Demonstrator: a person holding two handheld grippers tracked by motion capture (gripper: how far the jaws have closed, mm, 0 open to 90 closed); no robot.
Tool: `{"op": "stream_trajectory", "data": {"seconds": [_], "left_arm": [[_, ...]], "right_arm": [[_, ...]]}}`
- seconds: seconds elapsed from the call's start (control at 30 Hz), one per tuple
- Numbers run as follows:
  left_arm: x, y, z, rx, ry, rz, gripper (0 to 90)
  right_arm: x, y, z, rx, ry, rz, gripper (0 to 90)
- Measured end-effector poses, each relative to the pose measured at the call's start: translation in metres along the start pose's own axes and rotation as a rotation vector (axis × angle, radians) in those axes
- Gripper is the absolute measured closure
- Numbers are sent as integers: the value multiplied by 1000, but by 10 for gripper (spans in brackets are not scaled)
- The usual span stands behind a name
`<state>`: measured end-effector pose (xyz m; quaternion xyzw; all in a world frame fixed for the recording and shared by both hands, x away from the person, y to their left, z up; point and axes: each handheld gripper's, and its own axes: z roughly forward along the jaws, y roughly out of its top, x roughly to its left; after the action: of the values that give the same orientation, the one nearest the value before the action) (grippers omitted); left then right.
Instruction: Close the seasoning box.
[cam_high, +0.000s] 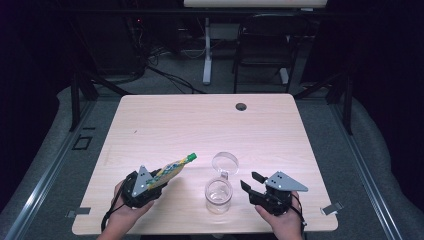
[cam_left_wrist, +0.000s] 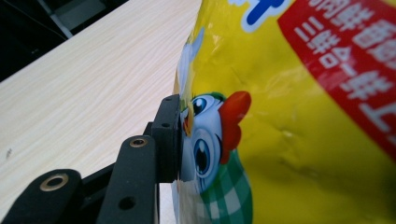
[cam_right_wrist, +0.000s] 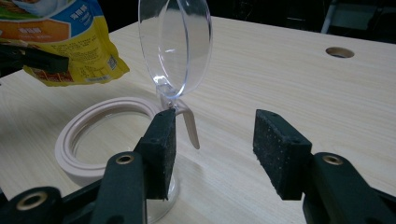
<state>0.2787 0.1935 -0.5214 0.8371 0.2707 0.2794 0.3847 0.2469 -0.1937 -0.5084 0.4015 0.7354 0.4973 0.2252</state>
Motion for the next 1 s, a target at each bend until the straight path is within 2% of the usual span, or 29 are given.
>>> {"op": "stream_trajectory", "data": {"seconds": [0.07, 0.2, 0.3, 0.33, 0.47, 0.57, 0.77, 0.87, 1.0], "left_arm": [[1, 2, 0, 2, 7, 21, 605], [2, 5, 1, 1, 2, 34, 605], [-1, 7, 2, 2, -2, 51, 606], [-1, 7, 2, 2, -2, 51, 606], [-8, 7, 4, 17, -19, 95, 607], [-15, 7, 5, 21, -16, 127, 607], [-24, 7, 6, 32, -14, 188, 608], [-28, 7, 6, 40, 0, 224, 609], [-31, 5, 7, 49, 2, 247, 609]], "right_arm": [[0, 2, -1, -5, -5, -4, 494], [3, 8, -3, -5, -7, -30, 509], [5, 12, -4, 3, 1, -63, 523], [7, 13, -4, 8, 0, -80, 530], [13, 20, -4, 19, -27, -172, 575], [18, 24, -5, 12, -38, -246, 619], [32, 28, -6, 45, -40, -350, 627], [40, 28, -5, 46, -40, -410, 613], [50, 27, -2, 40, -44, -492, 599]]}}
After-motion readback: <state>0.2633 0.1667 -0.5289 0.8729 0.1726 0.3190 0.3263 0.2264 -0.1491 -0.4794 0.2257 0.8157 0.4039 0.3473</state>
